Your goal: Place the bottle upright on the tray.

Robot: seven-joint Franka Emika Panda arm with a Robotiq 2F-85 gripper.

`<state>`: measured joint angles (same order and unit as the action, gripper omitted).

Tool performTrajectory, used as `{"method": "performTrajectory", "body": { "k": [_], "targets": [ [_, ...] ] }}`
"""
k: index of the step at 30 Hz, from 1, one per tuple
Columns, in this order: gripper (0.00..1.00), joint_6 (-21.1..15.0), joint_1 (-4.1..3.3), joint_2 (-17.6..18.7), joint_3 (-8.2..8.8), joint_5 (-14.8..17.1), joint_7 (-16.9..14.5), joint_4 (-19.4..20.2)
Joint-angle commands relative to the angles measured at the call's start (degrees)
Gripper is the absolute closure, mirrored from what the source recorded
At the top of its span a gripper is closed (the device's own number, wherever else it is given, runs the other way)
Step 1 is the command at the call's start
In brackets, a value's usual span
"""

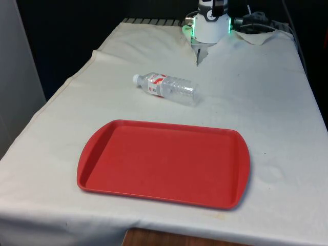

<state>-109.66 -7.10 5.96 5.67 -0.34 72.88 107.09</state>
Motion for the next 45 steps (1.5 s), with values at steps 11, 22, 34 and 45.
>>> {"method": "performTrajectory", "body": {
  "k": [11, 22, 34, 45],
  "targets": [
    [0.0, -0.52, 0.0, 0.11, 0.06, 0.52, 4.47, 0.06],
    [0.0, -0.52, 0.0, 0.29, 0.06, 0.57, 8.42, 0.17],
    [0.0, -0.52, 0.06, 0.46, 0.06, 0.74, 12.43, 0.4],
    [0.0, -0.52, 0.06, 0.8, 0.11, 0.86, 16.16, 0.46]
  ]
}}
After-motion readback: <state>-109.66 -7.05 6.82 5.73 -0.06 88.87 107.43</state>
